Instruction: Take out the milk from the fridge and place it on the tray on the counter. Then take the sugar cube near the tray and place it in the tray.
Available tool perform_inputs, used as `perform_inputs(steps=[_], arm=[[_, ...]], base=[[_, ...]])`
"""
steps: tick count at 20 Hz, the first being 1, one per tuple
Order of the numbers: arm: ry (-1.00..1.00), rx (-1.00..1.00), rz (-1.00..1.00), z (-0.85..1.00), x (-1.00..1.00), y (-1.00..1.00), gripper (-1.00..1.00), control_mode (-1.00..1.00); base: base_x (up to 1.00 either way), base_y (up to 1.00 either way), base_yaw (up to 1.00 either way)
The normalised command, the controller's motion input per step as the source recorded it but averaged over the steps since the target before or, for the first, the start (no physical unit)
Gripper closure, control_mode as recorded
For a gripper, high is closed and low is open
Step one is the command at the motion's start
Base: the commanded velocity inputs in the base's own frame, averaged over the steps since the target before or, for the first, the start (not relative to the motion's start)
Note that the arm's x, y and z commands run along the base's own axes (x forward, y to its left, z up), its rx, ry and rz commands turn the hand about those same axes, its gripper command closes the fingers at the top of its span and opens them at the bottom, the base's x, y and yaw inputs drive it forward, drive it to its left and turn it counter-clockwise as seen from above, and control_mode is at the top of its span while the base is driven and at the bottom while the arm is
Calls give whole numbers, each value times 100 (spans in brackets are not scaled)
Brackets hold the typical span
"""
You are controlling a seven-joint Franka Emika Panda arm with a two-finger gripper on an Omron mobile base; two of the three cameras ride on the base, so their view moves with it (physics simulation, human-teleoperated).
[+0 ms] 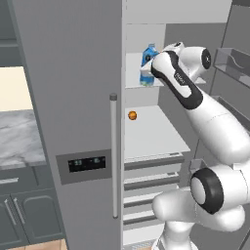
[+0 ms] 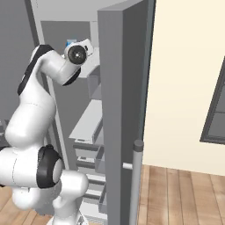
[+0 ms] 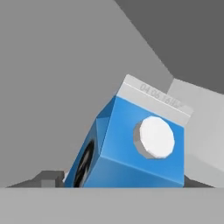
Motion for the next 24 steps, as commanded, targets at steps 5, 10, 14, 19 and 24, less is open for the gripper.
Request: perform_inputs(steps=[5,10,14,19,24], arm=[[-22,1,-2,30,-100,-7,100,-100],[-6,3,-10,77,-100,-30,100,-100],[0,-1,-10,67,-100,-7,100,-100],[1,-5,-11,44,-100,-1,100,-100],[2,-5,-15,-8,-96,-22,100,-100]], base=[[0,0,0],[0,0,0],[0,0,0],[0,0,0],[0,0,0]])
